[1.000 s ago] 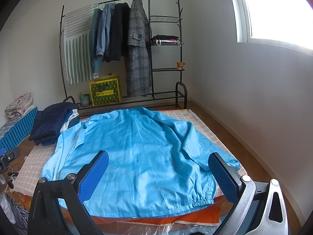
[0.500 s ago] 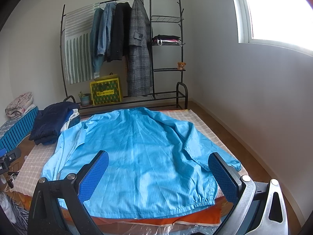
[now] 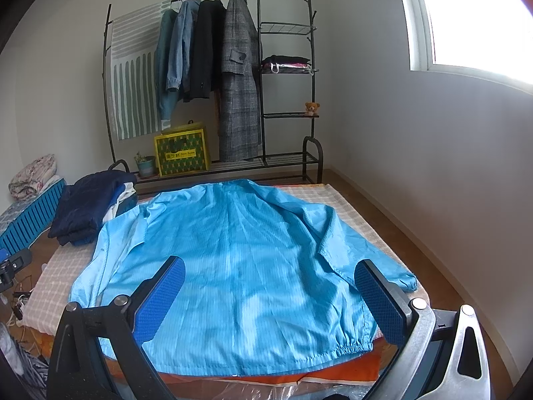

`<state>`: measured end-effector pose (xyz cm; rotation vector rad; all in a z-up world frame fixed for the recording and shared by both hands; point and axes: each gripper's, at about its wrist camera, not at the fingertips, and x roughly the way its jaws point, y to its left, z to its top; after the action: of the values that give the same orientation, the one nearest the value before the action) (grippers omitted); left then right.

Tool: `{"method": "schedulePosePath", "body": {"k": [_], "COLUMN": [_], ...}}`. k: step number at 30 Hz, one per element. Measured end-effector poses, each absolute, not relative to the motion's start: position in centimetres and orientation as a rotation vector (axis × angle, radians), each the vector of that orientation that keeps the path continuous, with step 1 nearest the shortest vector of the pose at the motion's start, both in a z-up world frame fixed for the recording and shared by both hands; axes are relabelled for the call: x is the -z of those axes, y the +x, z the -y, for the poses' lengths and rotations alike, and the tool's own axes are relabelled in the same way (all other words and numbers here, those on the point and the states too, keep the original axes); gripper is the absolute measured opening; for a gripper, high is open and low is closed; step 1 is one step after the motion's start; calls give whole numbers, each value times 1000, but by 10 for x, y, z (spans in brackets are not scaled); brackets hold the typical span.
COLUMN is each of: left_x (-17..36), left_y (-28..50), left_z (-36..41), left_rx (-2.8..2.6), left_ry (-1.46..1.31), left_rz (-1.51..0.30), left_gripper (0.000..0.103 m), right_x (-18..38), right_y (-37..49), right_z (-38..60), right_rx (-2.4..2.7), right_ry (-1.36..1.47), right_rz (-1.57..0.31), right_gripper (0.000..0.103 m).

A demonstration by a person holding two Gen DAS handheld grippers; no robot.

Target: Fold large clothes

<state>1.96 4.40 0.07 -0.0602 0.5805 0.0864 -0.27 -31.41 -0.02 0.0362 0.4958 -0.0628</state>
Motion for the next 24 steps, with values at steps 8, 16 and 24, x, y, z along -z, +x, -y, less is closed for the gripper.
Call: {"method": "schedulePosePath", "body": {"k": [8,16,24], "left_x": [8,30,98], "left_y": [48,84,147], "left_z": [-72,-137,-197], "left_rx": [-80,-66,-36], "left_ry": [-25,-99,-288], "left_rz": [-608,-638,-843], "left_gripper": [103,103,82], "right_x": [1,-3,31], "right_y": [29,82,140], "right_z": [295,254,209], "right_rx": [-8,-169,-292], "right_ry": [-4,-60,-49], "right_rz": [-489,-446,-540], "right_gripper": [103,103,102]}}
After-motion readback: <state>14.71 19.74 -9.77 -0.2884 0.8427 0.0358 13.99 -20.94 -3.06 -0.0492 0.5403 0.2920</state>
